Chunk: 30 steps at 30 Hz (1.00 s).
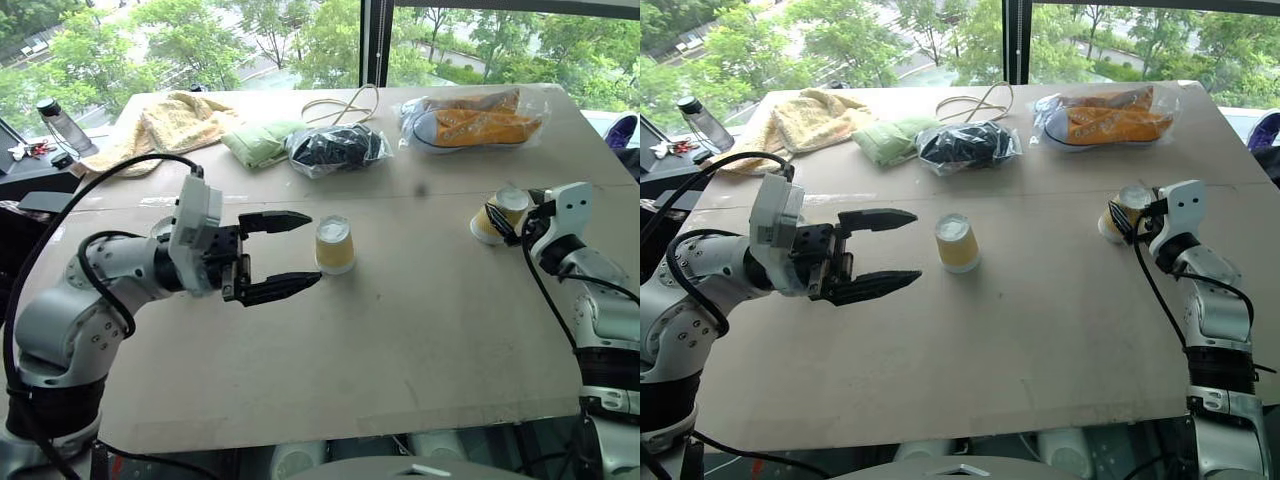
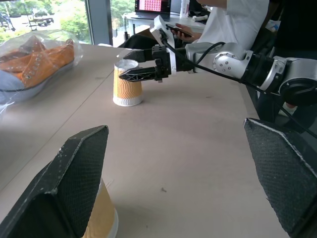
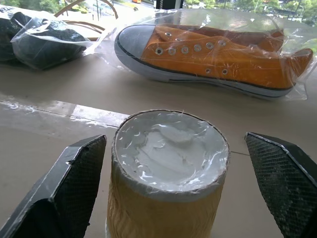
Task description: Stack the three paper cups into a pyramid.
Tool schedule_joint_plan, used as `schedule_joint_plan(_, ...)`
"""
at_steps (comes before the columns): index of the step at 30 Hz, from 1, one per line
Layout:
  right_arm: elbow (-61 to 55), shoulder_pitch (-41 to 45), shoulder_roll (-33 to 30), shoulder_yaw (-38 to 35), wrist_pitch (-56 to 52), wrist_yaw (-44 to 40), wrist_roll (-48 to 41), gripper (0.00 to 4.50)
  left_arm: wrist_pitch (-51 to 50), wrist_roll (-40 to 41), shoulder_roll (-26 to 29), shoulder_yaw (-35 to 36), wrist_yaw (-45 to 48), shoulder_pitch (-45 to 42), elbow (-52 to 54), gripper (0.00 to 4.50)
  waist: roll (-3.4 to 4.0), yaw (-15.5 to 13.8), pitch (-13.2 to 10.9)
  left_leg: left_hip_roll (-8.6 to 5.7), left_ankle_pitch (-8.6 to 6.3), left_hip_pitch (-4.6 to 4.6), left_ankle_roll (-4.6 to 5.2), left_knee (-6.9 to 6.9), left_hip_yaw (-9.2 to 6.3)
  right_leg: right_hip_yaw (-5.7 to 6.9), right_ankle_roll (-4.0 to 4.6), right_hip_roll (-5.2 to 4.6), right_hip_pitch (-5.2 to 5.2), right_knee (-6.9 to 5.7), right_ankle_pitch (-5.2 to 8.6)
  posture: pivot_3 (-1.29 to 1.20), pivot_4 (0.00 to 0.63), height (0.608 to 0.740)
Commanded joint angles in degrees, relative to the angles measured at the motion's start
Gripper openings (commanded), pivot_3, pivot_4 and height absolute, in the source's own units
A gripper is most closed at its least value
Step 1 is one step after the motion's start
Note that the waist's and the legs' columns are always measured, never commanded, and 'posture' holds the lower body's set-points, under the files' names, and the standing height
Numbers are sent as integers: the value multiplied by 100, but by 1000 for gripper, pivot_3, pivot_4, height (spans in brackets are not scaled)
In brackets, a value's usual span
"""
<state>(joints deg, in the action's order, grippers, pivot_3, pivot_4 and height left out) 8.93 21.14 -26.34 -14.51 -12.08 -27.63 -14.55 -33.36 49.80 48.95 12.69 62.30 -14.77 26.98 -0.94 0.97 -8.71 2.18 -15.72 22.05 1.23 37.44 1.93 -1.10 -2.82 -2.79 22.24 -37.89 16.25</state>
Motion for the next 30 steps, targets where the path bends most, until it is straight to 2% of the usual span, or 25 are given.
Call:
schedule_joint_plan(1, -4, 102, 12, -175, 126, 73, -151, 4418, -40, 106, 96, 19, 22, -103, 231, 4500, 0, -1, 0, 0, 0, 0, 0, 0, -1, 0, 0, 0, 0, 0, 0, 0, 150, 740)
schedule_joint_plan(6, 13, 93, 27, -141, 29, 5, -290, 4418, -1, 62, 21, 58, -40, -90, 233, 4500, 1, -5, 0, 1, 0, 0, 0, 0, -1, 0, 0, 0, 0, -1, 0, 0, 150, 740)
schedule_joint_plan(7, 17, 101, 35, -119, 54, -13, -297, 4048, 11, 42, 34, 77, -29, -87, 211, 4500, 1, -5, 0, 1, 0, 0, 0, 0, -1, 0, 0, 0, 0, -1, 0, 0, 150, 740)
schedule_joint_plan(8, 19, 109, 41, -100, 73, -18, -298, 3914, 18, 29, 47, 93, -16, -88, 194, 4500, 1, -5, 0, 1, 0, 0, 0, 0, -1, 1, 0, 0, 0, -1, 0, 0, 150, 740)
schedule_joint_plan(9, 18, 113, 41, -77, 94, -25, -291, 3592, 21, 27, 60, 112, -6, -87, 185, 4500, 1, -4, 0, 1, 0, 0, 0, 0, -1, 0, 0, 0, 0, -1, 0, 0, 150, 740)
schedule_joint_plan(10, 15, 114, 35, -54, 111, -43, -285, 3078, 21, 27, 69, 125, 0, -84, 183, 4500, 1, -4, 0, 1, 0, 0, 0, 0, -1, 0, 0, 0, 0, -1, 0, 0, 150, 740)
schedule_joint_plan(12, -5, 111, 33, -28, 130, -57, -271, 2350, 21, 27, 79, 146, -2, -72, 190, 4500, 1, -5, 0, 1, 0, 0, -1, 0, -1, 0, 0, 0, 0, -1, 0, 0, 150, 740)
schedule_joint_plan(19, -822, -16, 123, 368, -79, -629, -583, 2304, 84, -81, 120, 421, -36, 313, 114, 4500, 4, 19, -2, 3, 1, -2, -1, 0, 1, -3, 0, 2, 1, -2, 0, 0, 150, 740)
schedule_joint_plan(24, -1578, -161, 273, 1057, -430, -1050, -763, 2304, 388, -402, 51, 731, 12, 1040, -77, 4500, 4, 8, -2, 9, 0, -2, 1, -2, -5, 2, 0, 5, 2, -2, 0, 0, 150, 740)
schedule_joint_plan(30, -1776, -206, 419, 1770, -458, -1220, -502, 2304, 652, -583, -130, 830, -37, 1523, -92, 4500, 3, -34, -2, 4, -1, 2, 1, 1, -9, 10, 0, -5, 2, -2, 0, 0, 150, 740)
